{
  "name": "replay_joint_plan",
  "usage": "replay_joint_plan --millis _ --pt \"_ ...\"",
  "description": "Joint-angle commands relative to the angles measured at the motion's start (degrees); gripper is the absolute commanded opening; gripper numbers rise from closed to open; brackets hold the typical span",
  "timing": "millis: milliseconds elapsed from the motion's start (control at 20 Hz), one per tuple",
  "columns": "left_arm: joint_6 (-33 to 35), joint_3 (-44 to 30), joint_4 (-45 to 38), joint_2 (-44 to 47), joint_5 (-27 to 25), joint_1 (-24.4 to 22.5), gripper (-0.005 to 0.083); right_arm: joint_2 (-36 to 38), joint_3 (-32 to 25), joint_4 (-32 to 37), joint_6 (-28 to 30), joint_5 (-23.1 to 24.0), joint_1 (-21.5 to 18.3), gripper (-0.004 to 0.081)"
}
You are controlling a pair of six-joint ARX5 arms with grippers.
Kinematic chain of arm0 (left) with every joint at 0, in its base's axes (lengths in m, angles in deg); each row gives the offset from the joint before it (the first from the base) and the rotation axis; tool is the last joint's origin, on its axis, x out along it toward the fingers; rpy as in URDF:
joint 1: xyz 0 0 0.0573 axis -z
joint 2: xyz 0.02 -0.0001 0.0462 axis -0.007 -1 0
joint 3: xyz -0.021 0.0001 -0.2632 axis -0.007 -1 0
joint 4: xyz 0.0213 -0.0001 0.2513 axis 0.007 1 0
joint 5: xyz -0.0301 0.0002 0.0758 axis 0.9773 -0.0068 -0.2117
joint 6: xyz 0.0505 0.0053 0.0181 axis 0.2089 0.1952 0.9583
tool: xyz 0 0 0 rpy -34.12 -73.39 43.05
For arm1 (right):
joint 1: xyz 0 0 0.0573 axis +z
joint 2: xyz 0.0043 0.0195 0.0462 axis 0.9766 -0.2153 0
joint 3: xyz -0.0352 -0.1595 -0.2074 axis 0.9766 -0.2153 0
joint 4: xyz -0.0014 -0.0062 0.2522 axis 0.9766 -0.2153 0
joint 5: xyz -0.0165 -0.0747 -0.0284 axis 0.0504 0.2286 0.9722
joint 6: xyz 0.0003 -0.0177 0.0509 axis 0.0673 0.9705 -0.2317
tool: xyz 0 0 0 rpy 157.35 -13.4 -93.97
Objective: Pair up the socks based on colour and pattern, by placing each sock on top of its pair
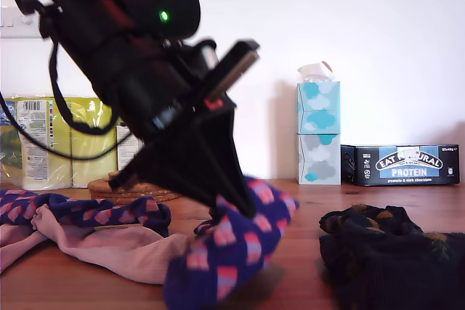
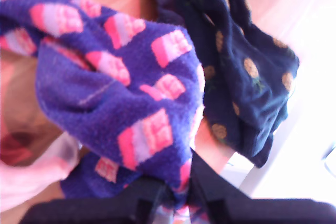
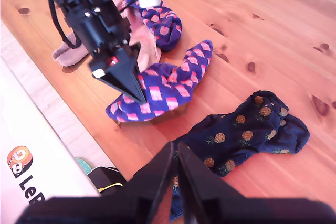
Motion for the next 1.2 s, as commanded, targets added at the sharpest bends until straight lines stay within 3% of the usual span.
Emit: replay_joint_plan --millis 0,100,200,300,400,500,700,900,1050,1150 --pt "-3.43 -0.22 -1.44 -4.24 4.13 0.02 -0.0009 -0.02 0.46 0.57 0.13 -0.42 0.17 -0.0013" --pt "-6.95 -0.22 -3.67 -6.14 9.49 0.02 -0.0009 -0.22 0.46 0.76 0.13 -0.42 0.17 -0.0013" --pt "-7.67 -0.22 -3.78 -6.40 10.99 0.02 0.0012 -0.35 0.46 0.76 0.13 -0.44 0.17 -0.0013" --pt "-7.52 0.35 -3.78 -6.38 10.93 -0.68 0.0142 -0.35 0.46 1.03 0.13 -0.46 0.17 -0.0013" --pt "-7.52 1.97 -2.91 -6.38 11.37 -1.90 0.0337 -0.35 0.46 1.20 0.13 -1.57 0.17 -0.0013" --pt "-7.41 4.07 -1.25 -5.92 13.29 -2.73 0.0432 -0.35 0.46 1.18 0.13 -1.92 0.17 -0.0013" --pt "-3.08 9.22 5.53 -5.81 11.67 -3.52 0.0429 -0.33 0.46 1.16 0.13 -1.95 0.17 -0.0013" --pt "7.04 13.46 13.94 -5.75 0.46 -3.74 0.0316 -0.35 0.46 1.14 0.13 -1.92 0.17 -0.0013" --pt "13.05 14.45 21.90 -5.73 -1.62 -3.61 0.0322 -0.35 0.46 1.11 0.13 -1.88 0.17 -0.0013" --pt "14.08 14.45 21.29 -5.75 -4.26 -3.45 0.0351 -0.35 0.46 1.20 0.13 -1.88 0.17 -0.0013"
